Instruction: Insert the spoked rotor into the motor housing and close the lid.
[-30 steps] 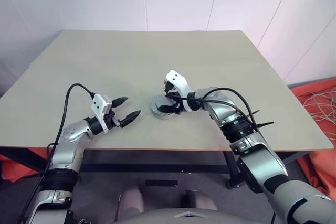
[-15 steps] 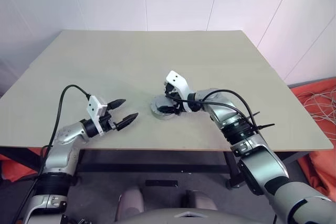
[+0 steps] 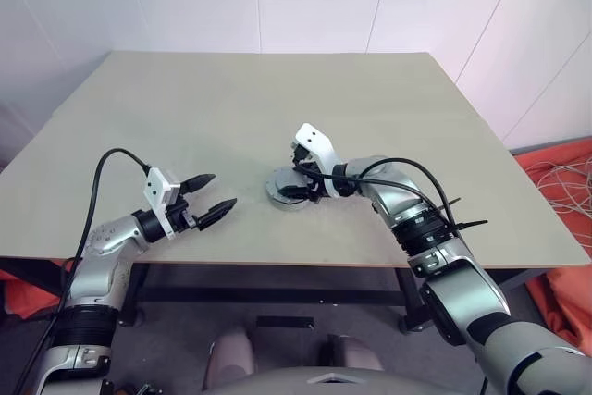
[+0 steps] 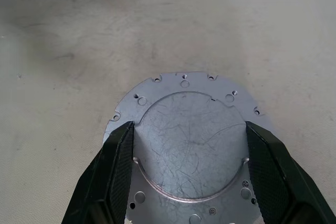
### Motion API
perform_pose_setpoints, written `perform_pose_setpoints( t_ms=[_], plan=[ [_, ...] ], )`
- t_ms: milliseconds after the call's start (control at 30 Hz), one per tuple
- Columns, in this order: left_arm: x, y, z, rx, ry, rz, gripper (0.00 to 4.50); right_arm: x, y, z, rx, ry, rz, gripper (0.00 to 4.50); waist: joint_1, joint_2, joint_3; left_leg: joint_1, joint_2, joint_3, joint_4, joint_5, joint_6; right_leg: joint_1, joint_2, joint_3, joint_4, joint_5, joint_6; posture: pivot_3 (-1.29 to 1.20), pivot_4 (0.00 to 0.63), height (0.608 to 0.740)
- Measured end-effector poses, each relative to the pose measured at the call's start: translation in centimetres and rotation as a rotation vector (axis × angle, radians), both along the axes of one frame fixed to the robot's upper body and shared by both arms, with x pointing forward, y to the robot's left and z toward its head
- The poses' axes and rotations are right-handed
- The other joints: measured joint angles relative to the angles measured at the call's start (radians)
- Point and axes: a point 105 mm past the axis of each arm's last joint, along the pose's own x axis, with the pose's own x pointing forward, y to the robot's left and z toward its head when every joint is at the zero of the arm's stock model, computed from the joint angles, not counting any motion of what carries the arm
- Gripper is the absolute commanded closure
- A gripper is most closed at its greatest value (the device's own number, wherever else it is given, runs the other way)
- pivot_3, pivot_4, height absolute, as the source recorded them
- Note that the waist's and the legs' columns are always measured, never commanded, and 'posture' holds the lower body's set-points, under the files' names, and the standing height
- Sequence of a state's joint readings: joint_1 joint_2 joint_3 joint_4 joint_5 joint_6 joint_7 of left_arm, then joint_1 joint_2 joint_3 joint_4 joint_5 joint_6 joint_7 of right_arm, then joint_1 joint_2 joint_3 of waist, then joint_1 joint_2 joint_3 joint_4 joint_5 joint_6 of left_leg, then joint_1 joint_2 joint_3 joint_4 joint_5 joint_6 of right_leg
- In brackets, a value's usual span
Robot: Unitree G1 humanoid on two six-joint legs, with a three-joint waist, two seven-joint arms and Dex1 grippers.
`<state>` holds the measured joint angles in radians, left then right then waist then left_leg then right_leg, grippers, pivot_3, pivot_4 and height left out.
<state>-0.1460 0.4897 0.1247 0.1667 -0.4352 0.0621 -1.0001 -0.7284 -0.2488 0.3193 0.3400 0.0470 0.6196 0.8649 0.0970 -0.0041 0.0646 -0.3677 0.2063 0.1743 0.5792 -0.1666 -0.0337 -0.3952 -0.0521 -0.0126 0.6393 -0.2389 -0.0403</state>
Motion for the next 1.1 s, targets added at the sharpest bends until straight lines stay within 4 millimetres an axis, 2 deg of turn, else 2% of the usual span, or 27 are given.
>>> perform_pose_setpoints(
  t_ms=[900, 1100],
  plan=[
    [-0.01, -0.14, 0.11, 0.0, -0.005, -0.004, 0.0, -0.08, -0.26, -0.41, -0.04, -0.03, 0.015, 1.37, 0.002, 0.0, 0.0, 0.001, 0.0, 0.0, 0.0, 0.0, 0.0, 0.001, 0.0, 0.0, 0.0, -0.001, 0.001, 0.0, 0.0, 0.74],
    [0.04, -0.24, 0.16, -0.001, -0.008, -0.006, 0.0, 0.02, -0.26, -0.77, -0.055, -0.011, 0.013, 1.37, 0.002, 0.0, 0.0, 0.005, 0.0, 0.0, 0.0, 0.0, 0.0, 0.004, 0.0, 0.0, 0.0, -0.001, 0.001, 0.0, 0.0, 0.74]
  ],
)
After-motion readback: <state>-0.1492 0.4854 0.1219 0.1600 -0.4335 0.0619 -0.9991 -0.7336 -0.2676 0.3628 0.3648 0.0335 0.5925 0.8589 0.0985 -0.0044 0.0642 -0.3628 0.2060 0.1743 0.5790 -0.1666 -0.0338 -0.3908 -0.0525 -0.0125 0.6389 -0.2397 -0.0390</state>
